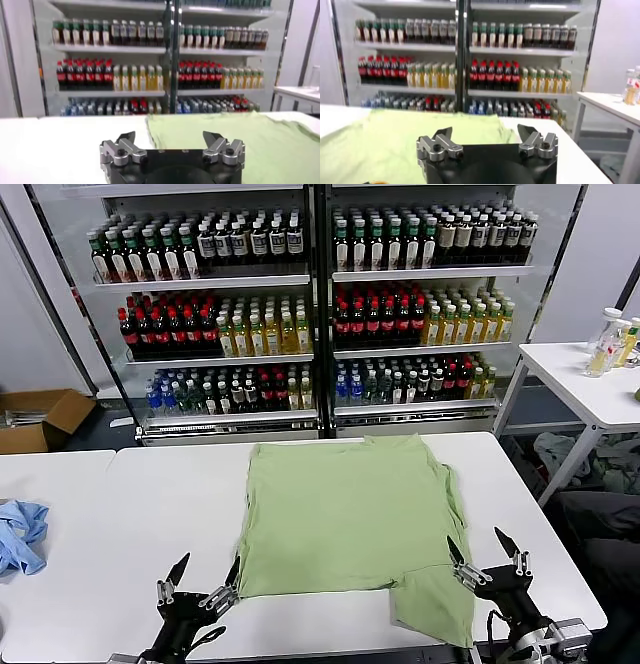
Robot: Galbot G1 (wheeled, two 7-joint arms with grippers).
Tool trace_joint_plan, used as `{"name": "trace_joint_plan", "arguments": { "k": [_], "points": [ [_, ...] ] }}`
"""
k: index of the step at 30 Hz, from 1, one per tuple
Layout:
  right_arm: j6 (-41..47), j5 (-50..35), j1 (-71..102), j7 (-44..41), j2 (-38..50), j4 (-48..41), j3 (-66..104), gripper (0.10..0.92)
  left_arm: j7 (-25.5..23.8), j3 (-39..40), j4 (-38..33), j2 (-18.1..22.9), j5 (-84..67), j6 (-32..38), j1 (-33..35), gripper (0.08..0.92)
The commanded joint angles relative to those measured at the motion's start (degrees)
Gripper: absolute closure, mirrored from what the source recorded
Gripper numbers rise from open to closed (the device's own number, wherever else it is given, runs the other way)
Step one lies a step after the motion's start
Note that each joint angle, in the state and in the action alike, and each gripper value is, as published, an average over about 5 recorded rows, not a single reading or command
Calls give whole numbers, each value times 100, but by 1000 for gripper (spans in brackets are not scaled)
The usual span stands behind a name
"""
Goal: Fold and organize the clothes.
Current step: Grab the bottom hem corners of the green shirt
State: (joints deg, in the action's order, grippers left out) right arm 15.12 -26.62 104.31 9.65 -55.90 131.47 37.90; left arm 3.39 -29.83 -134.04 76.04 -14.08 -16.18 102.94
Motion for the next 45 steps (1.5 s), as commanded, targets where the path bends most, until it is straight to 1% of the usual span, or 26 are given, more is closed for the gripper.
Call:
{"name": "trace_joint_plan", "arguments": {
  "k": [1,7,11,19,27,30,32,37,45],
  "points": [
    [787,98,535,74,62,54,36,202,210,192,375,-349,-347,-875,-337,177],
    [824,354,633,55,-73,2,-249,203,393,252,709,-520,-588,-1074,-628,177],
    [752,543,595,56,-153,-130,-460,202,464,297,849,-520,-625,-1210,-755,177],
    [674,545,473,113,-269,-295,-600,202,435,533,1039,-503,-588,-1399,-942,177],
    [597,501,349,128,-358,-464,-748,211,520,621,1210,-505,-181,-1394,-1054,177],
    [399,429,343,167,-379,-527,-793,267,526,650,1208,-511,-131,-1341,-1037,183],
    [337,398,343,170,-390,-562,-822,327,531,660,1220,-506,-107,-1320,-1025,213],
    [331,271,320,178,-400,-623,-914,466,524,665,1279,-508,-155,-1310,-1018,355],
    [72,100,353,256,-452,-687,-927,700,495,661,1405,-466,-204,-1331,-1032,580]
  ]
}}
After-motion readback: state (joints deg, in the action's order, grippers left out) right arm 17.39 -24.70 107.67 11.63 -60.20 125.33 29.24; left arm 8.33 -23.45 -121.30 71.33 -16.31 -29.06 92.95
